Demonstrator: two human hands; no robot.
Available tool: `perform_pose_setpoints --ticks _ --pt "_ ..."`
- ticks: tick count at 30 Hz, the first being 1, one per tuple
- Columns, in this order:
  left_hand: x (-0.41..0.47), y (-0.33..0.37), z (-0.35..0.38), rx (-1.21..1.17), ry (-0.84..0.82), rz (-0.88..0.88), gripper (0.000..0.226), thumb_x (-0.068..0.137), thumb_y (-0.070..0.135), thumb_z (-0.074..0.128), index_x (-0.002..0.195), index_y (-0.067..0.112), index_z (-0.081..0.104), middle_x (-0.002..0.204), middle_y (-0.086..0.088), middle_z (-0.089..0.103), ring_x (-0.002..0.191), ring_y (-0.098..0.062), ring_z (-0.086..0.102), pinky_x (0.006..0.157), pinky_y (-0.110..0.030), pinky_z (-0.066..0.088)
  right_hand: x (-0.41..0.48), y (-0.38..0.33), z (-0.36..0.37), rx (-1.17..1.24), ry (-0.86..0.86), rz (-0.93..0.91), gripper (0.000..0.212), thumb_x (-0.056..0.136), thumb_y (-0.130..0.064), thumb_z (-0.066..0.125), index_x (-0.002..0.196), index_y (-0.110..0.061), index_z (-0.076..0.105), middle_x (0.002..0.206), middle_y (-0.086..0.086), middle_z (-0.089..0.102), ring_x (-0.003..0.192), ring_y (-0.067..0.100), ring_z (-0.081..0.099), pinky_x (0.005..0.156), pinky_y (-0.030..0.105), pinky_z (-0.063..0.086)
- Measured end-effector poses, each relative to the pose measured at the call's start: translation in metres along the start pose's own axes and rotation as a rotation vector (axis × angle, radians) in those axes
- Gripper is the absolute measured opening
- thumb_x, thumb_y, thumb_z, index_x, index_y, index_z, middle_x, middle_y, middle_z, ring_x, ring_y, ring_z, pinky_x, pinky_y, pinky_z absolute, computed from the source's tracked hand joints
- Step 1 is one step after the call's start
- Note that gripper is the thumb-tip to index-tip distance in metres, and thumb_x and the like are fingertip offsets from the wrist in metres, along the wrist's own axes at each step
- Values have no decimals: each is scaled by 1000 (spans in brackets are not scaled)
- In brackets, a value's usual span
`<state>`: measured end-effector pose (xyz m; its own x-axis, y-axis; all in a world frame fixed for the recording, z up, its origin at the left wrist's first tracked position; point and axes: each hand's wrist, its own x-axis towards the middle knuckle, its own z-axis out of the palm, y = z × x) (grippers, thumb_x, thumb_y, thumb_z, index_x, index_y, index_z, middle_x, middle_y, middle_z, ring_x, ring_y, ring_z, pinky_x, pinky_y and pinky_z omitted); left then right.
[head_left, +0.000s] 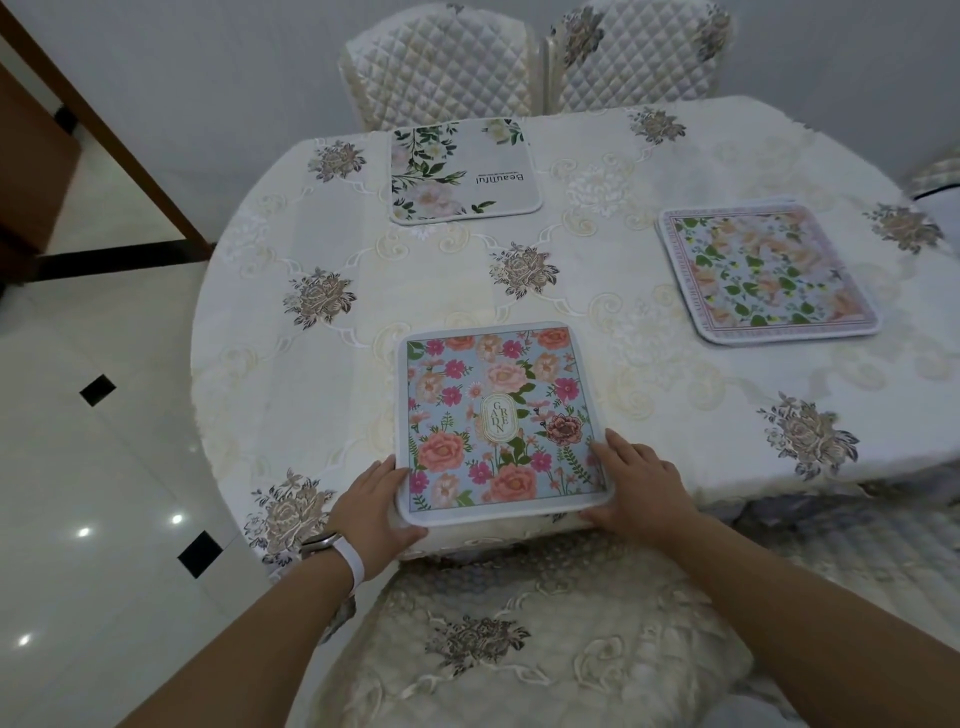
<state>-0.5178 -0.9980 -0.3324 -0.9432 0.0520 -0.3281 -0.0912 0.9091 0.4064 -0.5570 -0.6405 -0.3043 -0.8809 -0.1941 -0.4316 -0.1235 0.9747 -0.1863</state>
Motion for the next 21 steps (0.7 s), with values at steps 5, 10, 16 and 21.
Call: perform_pose_setpoints --ticks 5,10,16,21 --pt "2 -3 2 -9 6 3 91 65 54 78 141 21 41 154 -4 33 141 -22 29 114 -39 28 3 -1 0 21 -28 13 93 71 -68 65 146 -34 22 163 1 12 143 26 21 113 51 28" --pt "1 0 2 -16 -11 -17 90 66 53 76 142 22 40 153 -4 34 141 -23 30 114 -41 30 3 -2 0 27 -31 22 94 73 -67 64 148 -34 19 163 1 10 144 26 19 113 51 27" --pt "-5 0 -1 -9 -72 -54 86 71 51 72 144 25 36 153 -2 33 141 -21 29 115 -40 28 -2 -5 -2 48 -68 29 87 77 -63 63 147 -31 25 161 5 14 143 27 21 113 49 27" --pt "-12 16 -26 58 57 -32 62 83 41 66 137 18 47 144 -5 47 131 -24 43 108 -40 37 -3 -5 -25 99 124 6 53 91 -54 49 134 -23 48 134 3 52 115 23 53 94 41 47"
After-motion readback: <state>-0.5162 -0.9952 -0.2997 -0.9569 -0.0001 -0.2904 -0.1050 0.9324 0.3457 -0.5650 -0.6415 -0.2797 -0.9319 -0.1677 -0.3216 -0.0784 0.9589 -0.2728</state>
